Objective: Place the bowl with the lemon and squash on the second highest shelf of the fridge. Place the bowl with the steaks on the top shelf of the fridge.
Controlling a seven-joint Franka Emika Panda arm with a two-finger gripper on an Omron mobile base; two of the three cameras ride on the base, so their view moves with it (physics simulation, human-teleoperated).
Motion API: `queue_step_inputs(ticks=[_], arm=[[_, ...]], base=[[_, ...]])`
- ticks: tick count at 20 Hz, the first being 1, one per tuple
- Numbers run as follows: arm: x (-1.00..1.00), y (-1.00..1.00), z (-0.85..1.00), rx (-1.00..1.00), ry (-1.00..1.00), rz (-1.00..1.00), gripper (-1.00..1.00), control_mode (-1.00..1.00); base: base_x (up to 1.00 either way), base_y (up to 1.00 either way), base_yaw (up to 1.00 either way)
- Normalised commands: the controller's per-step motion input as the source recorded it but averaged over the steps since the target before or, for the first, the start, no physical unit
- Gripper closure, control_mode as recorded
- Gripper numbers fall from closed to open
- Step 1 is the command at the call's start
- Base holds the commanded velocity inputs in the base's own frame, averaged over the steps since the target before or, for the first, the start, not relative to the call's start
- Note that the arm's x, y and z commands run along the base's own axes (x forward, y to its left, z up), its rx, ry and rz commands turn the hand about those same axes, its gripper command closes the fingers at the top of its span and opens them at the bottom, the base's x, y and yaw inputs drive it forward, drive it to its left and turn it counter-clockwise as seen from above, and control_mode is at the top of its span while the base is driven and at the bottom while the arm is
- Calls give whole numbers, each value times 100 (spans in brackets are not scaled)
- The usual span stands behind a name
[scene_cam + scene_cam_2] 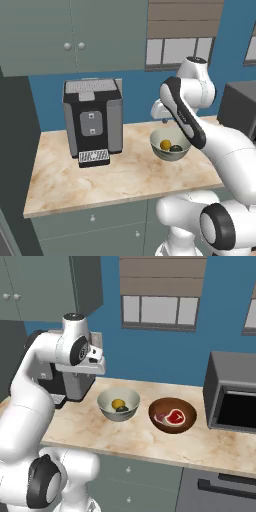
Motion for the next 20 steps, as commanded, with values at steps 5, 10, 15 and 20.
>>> queue_step_inputs(ticks=[5,10,15,20], arm=[[-36,-44,-9,16,-1,-10,-100,-100],[-24,-99,-34,23,4,-41,-100,-100],[-8,-81,-51,31,12,-53,-100,-100],[5,-12,-62,17,24,-32,-100,-100]], base=[[0,0,0],[0,0,0],[0,0,0],[0,0,0]])
